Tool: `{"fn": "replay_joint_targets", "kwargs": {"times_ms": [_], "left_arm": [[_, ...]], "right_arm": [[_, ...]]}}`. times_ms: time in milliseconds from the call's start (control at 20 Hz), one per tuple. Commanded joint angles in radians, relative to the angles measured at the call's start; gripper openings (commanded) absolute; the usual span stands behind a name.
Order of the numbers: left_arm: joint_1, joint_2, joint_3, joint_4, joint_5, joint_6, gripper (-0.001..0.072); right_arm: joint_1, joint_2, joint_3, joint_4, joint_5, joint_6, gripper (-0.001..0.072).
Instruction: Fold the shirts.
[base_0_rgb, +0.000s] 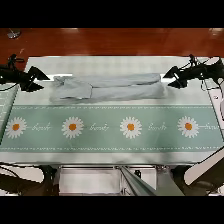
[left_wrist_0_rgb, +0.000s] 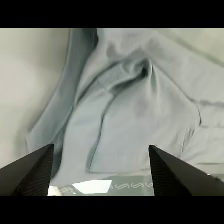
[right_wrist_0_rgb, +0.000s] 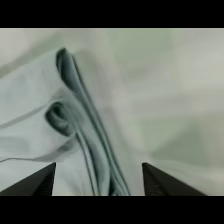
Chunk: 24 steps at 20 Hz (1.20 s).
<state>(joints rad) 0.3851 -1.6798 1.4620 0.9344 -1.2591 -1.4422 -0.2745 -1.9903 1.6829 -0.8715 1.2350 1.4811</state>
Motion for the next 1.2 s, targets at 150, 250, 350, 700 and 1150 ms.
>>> {"fn": "replay_joint_targets", "kwargs": {"times_ms": [150, 250, 350, 700, 1150], "left_arm": [[-0.1, 0.082, -0.005, -0.007, -0.006, 0.047, 0.0703], [-0.143, 0.08, -0.005, -0.04, -0.01, 0.05, 0.0687], [-0.188, 0.08, -0.005, -0.107, -0.049, 0.132, 0.0027], [-0.499, 0.089, -0.005, -0.229, -0.026, 0.357, 0.0022], [-1.102, -0.039, 0.017, 0.159, 0.586, -0.126, 0.002]], "right_arm": [[0.103, -0.053, 0.002, 0.087, 0.06, -0.053, 0.056], [0.114, -0.05, 0.031, 0.092, 0.095, -0.062, 0.0023], [0.108, -0.003, 0.06, 0.056, 0.159, -0.099, 0.0023], [0.106, 0.55, -0.306, -0.282, 0.127, -0.109, 0.0023], [0.148, 1.235, -0.764, -0.218, 0.085, 0.008, 0.0023]]}}
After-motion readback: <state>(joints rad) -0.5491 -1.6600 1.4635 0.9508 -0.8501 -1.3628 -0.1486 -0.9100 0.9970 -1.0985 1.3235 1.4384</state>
